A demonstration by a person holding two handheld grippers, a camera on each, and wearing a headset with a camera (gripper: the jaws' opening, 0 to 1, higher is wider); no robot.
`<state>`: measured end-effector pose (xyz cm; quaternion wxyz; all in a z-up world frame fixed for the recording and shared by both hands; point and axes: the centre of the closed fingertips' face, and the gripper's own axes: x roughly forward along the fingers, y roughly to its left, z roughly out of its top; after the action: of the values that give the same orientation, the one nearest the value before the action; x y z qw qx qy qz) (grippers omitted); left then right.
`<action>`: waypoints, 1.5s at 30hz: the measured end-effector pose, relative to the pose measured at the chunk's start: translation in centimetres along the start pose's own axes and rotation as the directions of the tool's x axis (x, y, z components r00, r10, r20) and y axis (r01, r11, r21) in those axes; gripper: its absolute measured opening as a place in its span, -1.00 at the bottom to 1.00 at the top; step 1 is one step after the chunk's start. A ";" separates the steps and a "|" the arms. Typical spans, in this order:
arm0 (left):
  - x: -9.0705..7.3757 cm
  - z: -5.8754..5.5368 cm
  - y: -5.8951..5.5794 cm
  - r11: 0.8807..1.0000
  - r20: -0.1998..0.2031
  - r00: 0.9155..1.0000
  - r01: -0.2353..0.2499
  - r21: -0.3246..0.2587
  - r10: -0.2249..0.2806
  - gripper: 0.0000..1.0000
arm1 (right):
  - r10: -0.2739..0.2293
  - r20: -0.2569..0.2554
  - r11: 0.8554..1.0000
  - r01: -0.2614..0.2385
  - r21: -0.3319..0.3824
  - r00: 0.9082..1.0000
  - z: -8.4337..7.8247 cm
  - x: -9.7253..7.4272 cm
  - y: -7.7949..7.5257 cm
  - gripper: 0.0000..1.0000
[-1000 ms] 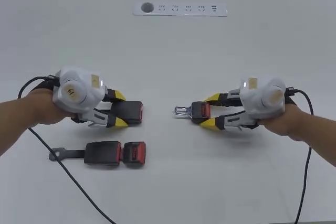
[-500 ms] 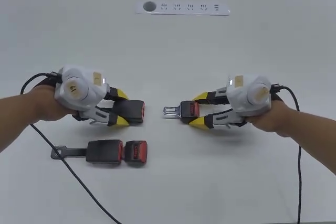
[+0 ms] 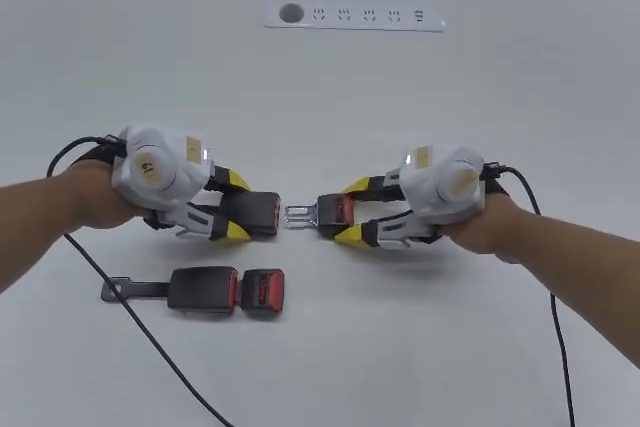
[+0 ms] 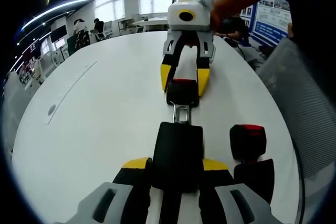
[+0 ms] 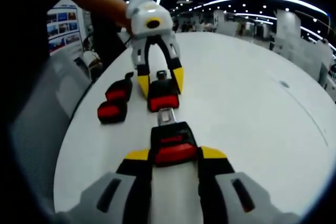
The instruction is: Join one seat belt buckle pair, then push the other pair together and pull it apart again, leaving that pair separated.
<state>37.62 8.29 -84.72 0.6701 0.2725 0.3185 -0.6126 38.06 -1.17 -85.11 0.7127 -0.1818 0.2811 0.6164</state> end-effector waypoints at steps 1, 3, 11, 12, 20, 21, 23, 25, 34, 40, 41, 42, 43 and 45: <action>0.0 0.0 0.0 1.000 0.000 1.000 0.000 0.000 0.000 -0.28 | 0.000 0.000 1.000 0.000 -0.002 1.000 0.1 0.1 -0.1 -0.33; 0.0 0.0 0.0 1.000 -0.001 1.000 0.000 -0.002 0.000 -0.28 | 0.001 0.000 1.000 -0.001 -0.005 1.000 0.3 0.4 -0.2 -0.33; 0.1 0.1 0.1 1.000 0.003 1.000 -0.007 -0.012 0.007 -0.28 | -0.009 0.005 1.000 0.009 0.004 1.000 1.0 1.4 0.0 -0.33; 0.1 0.1 0.1 1.000 0.000 1.000 -0.006 -0.011 0.006 -0.28 | -0.012 0.007 1.000 0.012 0.004 1.000 1.1 1.7 0.1 -0.33; 0.2 0.1 -0.1 1.000 -0.015 1.000 0.005 0.011 -0.005 -0.29 | -0.016 -0.013 0.999 0.016 0.029 1.000 1.2 1.8 0.2 -0.33; 0.2 0.1 -0.2 1.000 -0.020 1.000 0.012 0.023 -0.011 -0.30 | -0.015 -0.017 0.999 0.015 0.035 1.000 1.3 1.8 0.2 -0.33; 0.2 0.1 -0.1 1.000 -0.020 1.000 0.011 0.019 -0.010 -0.30 | -0.015 -0.027 0.999 0.016 0.029 1.000 1.3 1.9 0.4 -0.33; 0.2 0.1 -0.1 1.000 -0.023 1.000 0.012 0.020 -0.011 -0.30 | -0.015 -0.028 0.999 0.016 0.033 0.999 1.3 1.9 0.4 -0.33; 0.2 0.1 -0.2 0.999 -0.029 0.999 0.016 0.033 -0.015 -0.31 | -0.016 -0.040 1.000 0.017 0.027 0.999 1.7 2.6 0.6 -0.34; 0.2 0.1 -0.2 0.999 -0.028 1.000 0.015 0.034 -0.014 -0.31 | -0.053 -0.060 0.998 0.054 0.013 0.997 2.4 3.4 0.9 -0.34; 0.2 0.1 -0.2 0.999 -0.030 0.999 0.015 0.036 -0.014 -0.31 | -0.056 -0.058 0.998 0.057 0.018 0.997 2.4 3.4 0.9 -0.34; 0.2 0.1 -0.2 0.999 -0.032 0.999 0.015 0.036 -0.014 -0.31 | -0.059 -0.058 0.998 0.061 0.021 0.997 2.4 3.4 0.9 -0.34; 0.2 0.1 -0.2 0.999 -0.035 0.999 0.016 0.038 -0.014 -0.31 | -0.062 -0.060 0.998 0.064 0.026 0.996 2.5 3.4 1.0 -0.34; 0.2 0.1 -0.2 0.999 -0.038 0.999 0.016 0.040 -0.015 -0.31 | -0.064 -0.073 0.997 0.066 0.028 0.995 2.6 3.5 0.9 -0.34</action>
<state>37.45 8.03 -84.82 0.6535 0.2953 0.3208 -0.6188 37.96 3.24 -85.20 0.7244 -0.2022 0.3100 0.5817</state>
